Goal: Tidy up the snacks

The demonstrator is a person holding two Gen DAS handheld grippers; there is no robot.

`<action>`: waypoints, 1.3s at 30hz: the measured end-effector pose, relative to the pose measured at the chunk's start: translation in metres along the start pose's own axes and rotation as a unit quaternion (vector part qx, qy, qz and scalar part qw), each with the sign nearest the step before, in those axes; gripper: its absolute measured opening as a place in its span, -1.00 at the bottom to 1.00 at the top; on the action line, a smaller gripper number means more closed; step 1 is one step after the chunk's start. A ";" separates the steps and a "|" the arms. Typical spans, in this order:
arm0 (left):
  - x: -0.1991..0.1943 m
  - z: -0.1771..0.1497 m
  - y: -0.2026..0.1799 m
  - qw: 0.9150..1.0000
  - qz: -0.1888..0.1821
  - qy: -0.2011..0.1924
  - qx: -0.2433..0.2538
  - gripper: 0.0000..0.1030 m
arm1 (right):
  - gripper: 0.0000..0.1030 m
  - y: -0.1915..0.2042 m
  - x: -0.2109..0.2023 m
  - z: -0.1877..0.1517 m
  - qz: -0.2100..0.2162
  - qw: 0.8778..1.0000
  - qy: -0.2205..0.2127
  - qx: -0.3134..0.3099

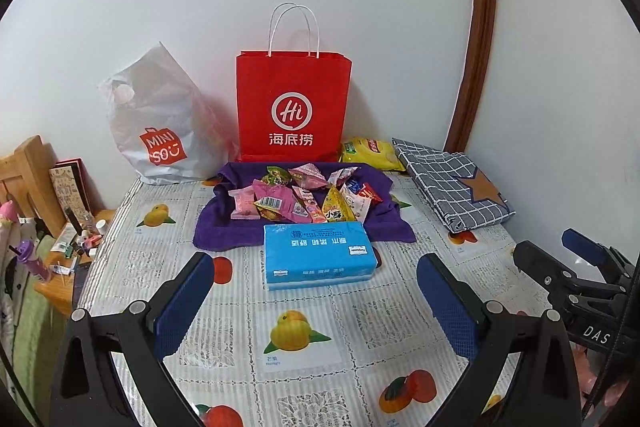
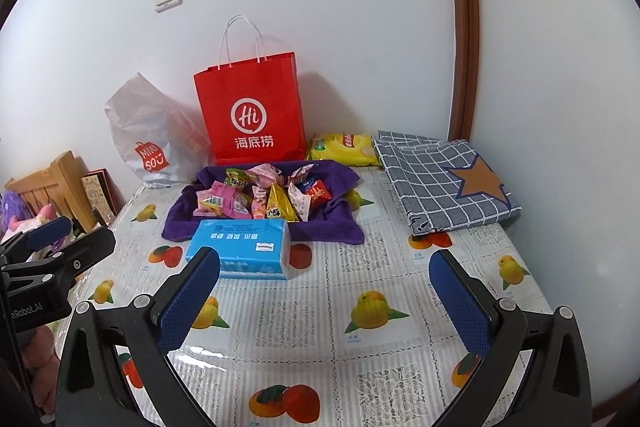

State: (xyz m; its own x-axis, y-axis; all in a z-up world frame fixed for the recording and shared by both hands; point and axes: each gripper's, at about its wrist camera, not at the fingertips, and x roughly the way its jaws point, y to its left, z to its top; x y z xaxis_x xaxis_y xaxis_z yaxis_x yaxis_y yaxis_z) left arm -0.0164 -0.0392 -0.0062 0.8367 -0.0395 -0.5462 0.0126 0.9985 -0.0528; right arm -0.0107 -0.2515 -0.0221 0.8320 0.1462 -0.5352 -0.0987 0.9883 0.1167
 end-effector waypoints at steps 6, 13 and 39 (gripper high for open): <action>-0.003 -0.001 -0.001 1.000 0.003 0.000 -0.001 0.98 | 1.00 0.000 -0.001 0.000 -0.001 1.000 -0.001 0.001; -0.003 0.000 -0.001 1.000 0.004 0.000 -0.003 0.98 | 1.00 0.001 -0.002 0.000 -0.001 1.000 -0.001 0.001; -0.005 0.001 0.003 1.000 0.007 0.000 -0.006 0.98 | 1.00 0.001 -0.002 0.003 -0.001 1.000 0.000 0.002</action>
State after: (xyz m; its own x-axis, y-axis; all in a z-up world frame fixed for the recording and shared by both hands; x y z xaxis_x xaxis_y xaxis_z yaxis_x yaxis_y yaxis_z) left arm -0.0204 -0.0362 -0.0026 0.8372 -0.0245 -0.5463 -0.0065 0.9985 -0.0547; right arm -0.0108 -0.2505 -0.0185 0.8327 0.1438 -0.5347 -0.0941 0.9884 0.1194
